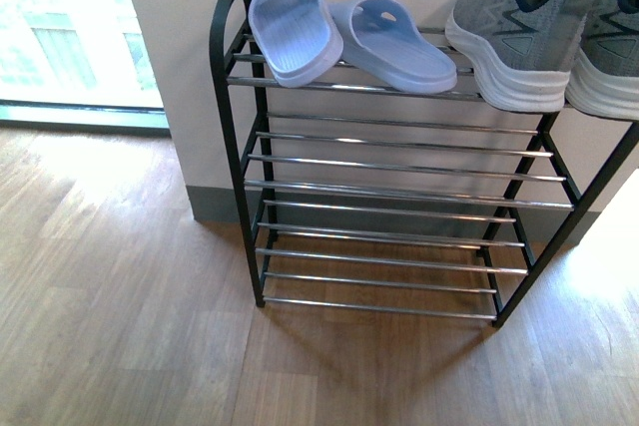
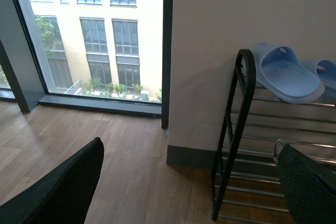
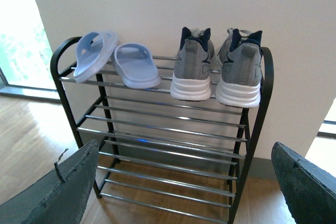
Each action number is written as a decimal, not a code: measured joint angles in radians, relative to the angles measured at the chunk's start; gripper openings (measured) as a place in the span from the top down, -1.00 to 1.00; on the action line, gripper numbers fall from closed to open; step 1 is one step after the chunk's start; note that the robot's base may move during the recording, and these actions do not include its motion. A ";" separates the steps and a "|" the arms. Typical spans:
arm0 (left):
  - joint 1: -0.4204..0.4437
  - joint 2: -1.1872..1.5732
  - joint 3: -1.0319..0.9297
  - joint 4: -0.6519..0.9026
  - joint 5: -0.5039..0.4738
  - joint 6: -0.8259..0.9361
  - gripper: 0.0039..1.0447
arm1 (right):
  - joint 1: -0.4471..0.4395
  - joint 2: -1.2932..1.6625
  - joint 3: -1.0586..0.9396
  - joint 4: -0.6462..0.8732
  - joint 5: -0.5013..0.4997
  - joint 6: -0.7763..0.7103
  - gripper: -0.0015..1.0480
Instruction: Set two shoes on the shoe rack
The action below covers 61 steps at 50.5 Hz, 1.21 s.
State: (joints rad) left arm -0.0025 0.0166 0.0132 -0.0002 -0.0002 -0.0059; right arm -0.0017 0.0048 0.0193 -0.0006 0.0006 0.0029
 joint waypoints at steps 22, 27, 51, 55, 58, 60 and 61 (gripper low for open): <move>0.000 0.000 0.000 0.000 0.000 0.000 -0.83 | 0.000 0.000 0.000 0.000 0.000 0.000 -0.82; 0.000 0.000 0.000 0.000 0.000 0.000 -0.83 | 0.000 -0.001 0.000 0.000 0.000 0.000 -0.82; 0.000 0.000 0.000 0.000 0.000 0.000 -0.83 | 0.000 -0.002 0.000 0.000 0.000 0.000 -0.82; 0.000 0.000 0.000 0.000 0.000 0.000 -0.83 | 0.000 -0.002 0.000 0.000 0.000 0.000 -0.82; 0.000 0.000 0.000 0.000 0.000 0.000 -0.83 | 0.000 -0.002 0.000 0.000 0.000 0.000 -0.82; 0.000 0.000 0.000 0.000 0.000 0.000 -0.83 | 0.000 -0.002 0.000 0.000 0.000 0.000 -0.82; 0.000 0.000 0.000 0.000 0.000 0.000 -0.83 | 0.000 -0.001 0.000 0.000 0.000 0.000 -0.82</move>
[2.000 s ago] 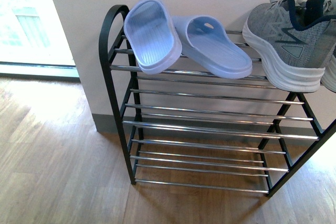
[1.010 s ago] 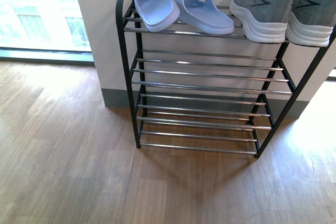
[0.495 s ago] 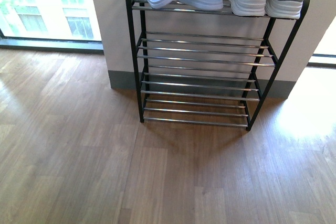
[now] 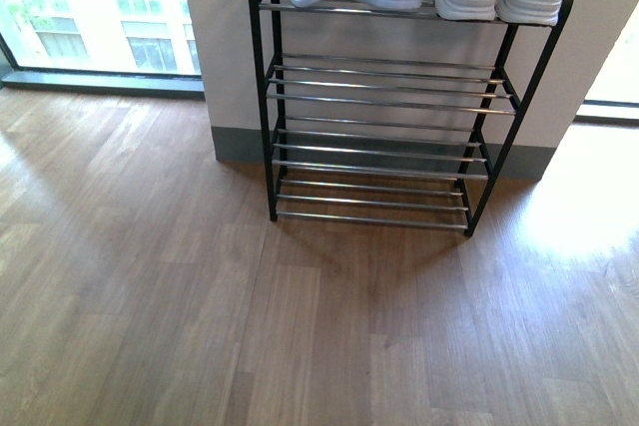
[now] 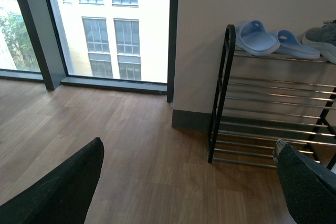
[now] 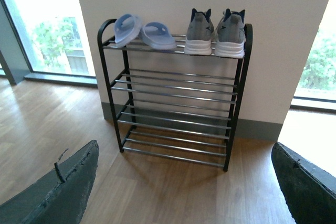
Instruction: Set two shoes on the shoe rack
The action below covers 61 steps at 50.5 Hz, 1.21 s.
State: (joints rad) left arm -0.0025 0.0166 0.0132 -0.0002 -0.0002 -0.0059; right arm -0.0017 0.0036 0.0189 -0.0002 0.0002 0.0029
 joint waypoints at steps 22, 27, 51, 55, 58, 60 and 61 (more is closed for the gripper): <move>0.000 0.000 0.000 0.000 0.000 0.001 -0.83 | 0.000 0.000 0.000 0.000 0.000 0.000 -0.82; 0.000 0.000 0.000 0.000 0.000 0.001 -0.83 | 0.000 0.000 0.000 0.000 0.000 0.000 -0.82; 0.000 0.000 0.000 0.000 0.000 0.001 -0.83 | 0.000 0.000 0.000 0.000 0.000 0.000 -0.82; 0.000 0.000 0.000 0.000 0.000 0.001 -0.83 | 0.000 0.000 0.000 0.000 0.000 0.000 -0.82; 0.000 0.000 0.000 0.000 0.000 0.001 -0.83 | 0.000 0.000 0.000 0.000 0.000 0.000 -0.82; 0.000 0.000 0.000 0.000 0.000 0.001 -0.83 | 0.000 0.000 0.000 0.000 0.000 0.000 -0.82; 0.000 0.000 0.000 0.000 0.000 0.001 -0.83 | 0.000 0.000 0.000 0.000 0.000 0.000 -0.82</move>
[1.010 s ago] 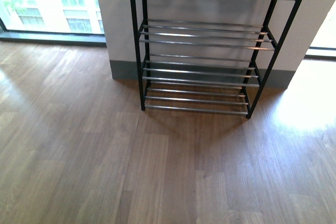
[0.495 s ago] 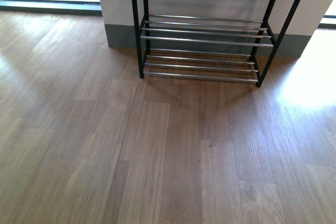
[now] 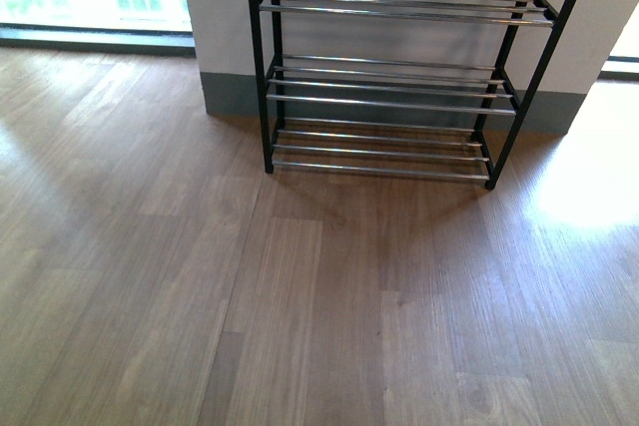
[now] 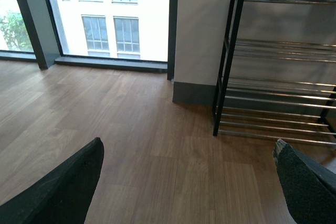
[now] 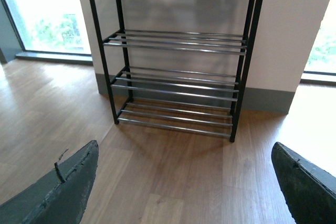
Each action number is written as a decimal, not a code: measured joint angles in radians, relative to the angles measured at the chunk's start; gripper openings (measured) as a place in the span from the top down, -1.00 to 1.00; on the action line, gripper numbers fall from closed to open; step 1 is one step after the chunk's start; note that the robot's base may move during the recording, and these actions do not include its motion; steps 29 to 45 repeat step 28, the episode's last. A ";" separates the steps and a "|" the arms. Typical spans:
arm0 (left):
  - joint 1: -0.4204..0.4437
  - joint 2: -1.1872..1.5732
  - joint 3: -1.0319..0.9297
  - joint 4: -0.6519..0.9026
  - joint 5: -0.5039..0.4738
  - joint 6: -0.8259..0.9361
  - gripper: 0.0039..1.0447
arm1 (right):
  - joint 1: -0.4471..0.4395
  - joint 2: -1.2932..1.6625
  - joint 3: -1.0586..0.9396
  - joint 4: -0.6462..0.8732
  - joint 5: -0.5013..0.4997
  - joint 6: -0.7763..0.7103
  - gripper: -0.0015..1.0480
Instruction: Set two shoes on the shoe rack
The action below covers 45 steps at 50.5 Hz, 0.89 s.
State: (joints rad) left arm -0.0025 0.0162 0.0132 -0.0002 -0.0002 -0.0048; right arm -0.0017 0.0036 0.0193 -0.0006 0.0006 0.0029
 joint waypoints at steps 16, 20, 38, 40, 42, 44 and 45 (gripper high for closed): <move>0.000 0.000 0.000 0.000 0.000 0.000 -0.83 | 0.000 0.000 0.000 0.000 0.000 0.000 -0.82; 0.000 0.000 0.000 0.000 0.000 0.000 -0.83 | 0.000 0.000 0.000 0.000 0.000 0.000 -0.82; 0.000 0.000 0.000 0.000 0.000 0.000 -0.83 | 0.000 0.000 0.000 0.000 0.000 0.000 -0.82; 0.000 0.000 0.000 0.000 0.000 0.000 -0.83 | 0.000 0.000 0.000 0.000 0.000 0.000 -0.82; 0.000 0.000 0.000 0.000 0.000 0.000 -0.83 | 0.000 0.000 0.000 0.000 0.000 0.000 -0.82; 0.000 0.000 0.000 0.000 0.000 0.000 -0.83 | 0.000 0.000 0.000 0.000 0.000 0.000 -0.82; 0.000 0.000 0.000 0.000 0.000 0.000 -0.83 | 0.000 0.000 0.000 0.000 0.000 0.000 -0.82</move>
